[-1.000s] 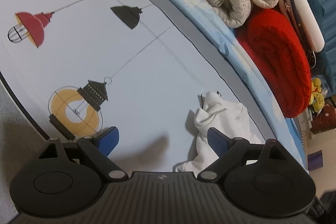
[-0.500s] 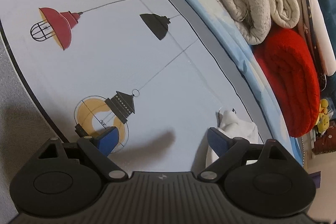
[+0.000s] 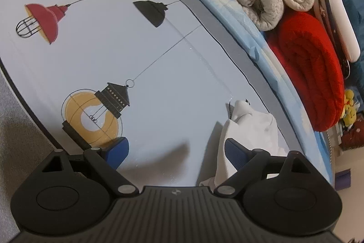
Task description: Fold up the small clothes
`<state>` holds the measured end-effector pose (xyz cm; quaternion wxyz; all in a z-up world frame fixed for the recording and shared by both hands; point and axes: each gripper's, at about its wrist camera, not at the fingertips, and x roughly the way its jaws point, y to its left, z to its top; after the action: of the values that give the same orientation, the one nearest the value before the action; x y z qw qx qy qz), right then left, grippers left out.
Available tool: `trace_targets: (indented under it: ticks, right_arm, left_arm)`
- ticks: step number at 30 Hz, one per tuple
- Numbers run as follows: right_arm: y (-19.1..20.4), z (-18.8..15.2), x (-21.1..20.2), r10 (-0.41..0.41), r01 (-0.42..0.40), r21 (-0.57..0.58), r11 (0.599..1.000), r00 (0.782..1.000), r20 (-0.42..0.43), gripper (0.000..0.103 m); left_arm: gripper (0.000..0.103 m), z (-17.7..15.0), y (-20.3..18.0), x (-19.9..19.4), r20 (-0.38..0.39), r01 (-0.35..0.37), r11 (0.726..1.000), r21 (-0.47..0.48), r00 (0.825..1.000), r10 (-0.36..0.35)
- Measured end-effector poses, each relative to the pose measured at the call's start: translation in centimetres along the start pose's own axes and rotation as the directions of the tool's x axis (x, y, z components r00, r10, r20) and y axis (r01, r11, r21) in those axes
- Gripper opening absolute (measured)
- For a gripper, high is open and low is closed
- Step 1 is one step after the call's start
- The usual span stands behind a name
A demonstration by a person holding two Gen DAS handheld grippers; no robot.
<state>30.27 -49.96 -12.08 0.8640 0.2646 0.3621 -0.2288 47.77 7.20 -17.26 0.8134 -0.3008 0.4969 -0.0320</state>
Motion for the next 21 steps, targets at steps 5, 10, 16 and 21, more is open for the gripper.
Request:
trace_targets:
  ticks: [5,10,16,21]
  right_arm:
    - [3.1,-0.7,2.2,-0.011,0.006,-0.156,0.988,0.999,-0.031,0.065]
    - [3.2,-0.9,3.4,0.000,-0.004,-0.208,0.978,1.000,-0.018,0.000]
    - [-1.8,1.3,2.8,-0.025,0.029,-0.081,0.996,0.998,0.053,0.003]
    - [-1.6,1.7,3.8,0.057,-0.057,-0.009,0.998,0.998,-0.002,0.070]
  left_arm:
    - [0.094,-0.4,-0.5,0.4,0.001,-0.018,0.999,0.047,1.000,0.018]
    - [0.094,-0.3,-0.3,0.4,-0.002,-0.010,0.999,0.044,1.000,0.011]
    - [0.094,-0.3,-0.3,0.4,-0.001,-0.010,0.999,0.046,1.000,0.010]
    - [0.094,-0.4,-0.6,0.3,0.005,-0.021,0.998,0.064,1.000,0.020]
